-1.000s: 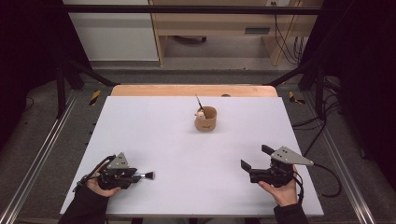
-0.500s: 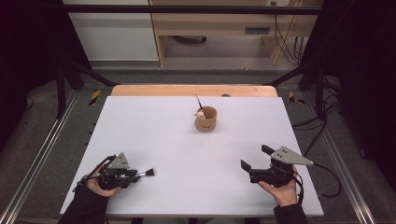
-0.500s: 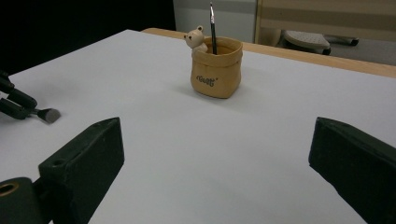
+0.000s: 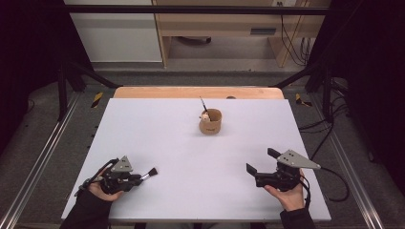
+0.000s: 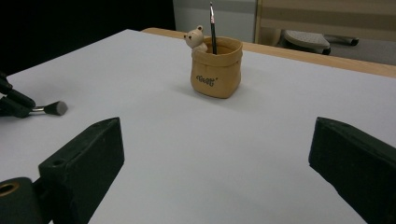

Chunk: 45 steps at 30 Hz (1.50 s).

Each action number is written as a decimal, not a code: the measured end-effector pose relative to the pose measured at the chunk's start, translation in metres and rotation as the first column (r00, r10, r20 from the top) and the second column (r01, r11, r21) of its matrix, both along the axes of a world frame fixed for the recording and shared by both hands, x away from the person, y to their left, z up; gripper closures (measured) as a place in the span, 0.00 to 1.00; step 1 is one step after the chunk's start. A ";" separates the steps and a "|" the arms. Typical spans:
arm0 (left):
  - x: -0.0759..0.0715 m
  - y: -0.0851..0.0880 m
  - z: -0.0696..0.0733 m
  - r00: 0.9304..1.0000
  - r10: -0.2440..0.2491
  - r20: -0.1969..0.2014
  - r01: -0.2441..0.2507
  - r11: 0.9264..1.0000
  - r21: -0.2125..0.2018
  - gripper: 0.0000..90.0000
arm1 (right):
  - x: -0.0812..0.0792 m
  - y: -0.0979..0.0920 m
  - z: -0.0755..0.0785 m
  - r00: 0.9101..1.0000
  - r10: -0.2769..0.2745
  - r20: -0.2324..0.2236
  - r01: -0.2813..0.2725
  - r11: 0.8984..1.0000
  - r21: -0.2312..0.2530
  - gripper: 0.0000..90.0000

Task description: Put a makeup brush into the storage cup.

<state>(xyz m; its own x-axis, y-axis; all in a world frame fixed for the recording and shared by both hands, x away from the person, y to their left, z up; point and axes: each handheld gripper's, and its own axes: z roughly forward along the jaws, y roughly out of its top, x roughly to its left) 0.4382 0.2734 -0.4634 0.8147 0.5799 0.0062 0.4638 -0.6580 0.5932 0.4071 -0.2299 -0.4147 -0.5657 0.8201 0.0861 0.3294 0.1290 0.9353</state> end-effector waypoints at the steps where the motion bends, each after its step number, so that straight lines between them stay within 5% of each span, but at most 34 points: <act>1: 0.000 0.000 0.000 1.000 0.004 -0.002 -0.004 1.000 0.000 0.86 | 0.000 0.000 0.000 1.000 0.000 0.000 0.000 1.000 0.000 0.04; 12: 0.001 -0.001 0.000 0.999 0.039 -0.025 -0.039 0.999 -0.015 0.85 | 0.000 0.000 0.000 1.000 0.001 0.000 -0.001 1.000 0.000 0.04; 18: 0.002 -0.001 0.004 0.998 0.048 -0.028 -0.049 0.999 -0.007 0.65 | 0.000 -0.001 0.000 1.000 0.001 -0.001 -0.001 1.000 0.000 0.04; 25: 0.000 -0.001 0.015 0.998 0.057 -0.012 -0.057 0.998 -0.008 0.56 | 0.000 -0.001 0.000 1.000 0.001 -0.003 -0.001 1.000 0.003 0.04; 35: 0.003 -0.004 0.014 0.997 0.062 -0.049 -0.058 0.995 0.076 0.53 | 0.000 -0.001 0.000 1.000 0.001 -0.008 -0.001 1.000 -0.002 0.04; 45: 0.004 -0.008 0.012 0.995 0.052 -0.082 -0.041 0.990 0.132 0.64 | 0.000 -0.001 0.001 1.000 0.002 -0.006 -0.002 1.000 0.000 0.04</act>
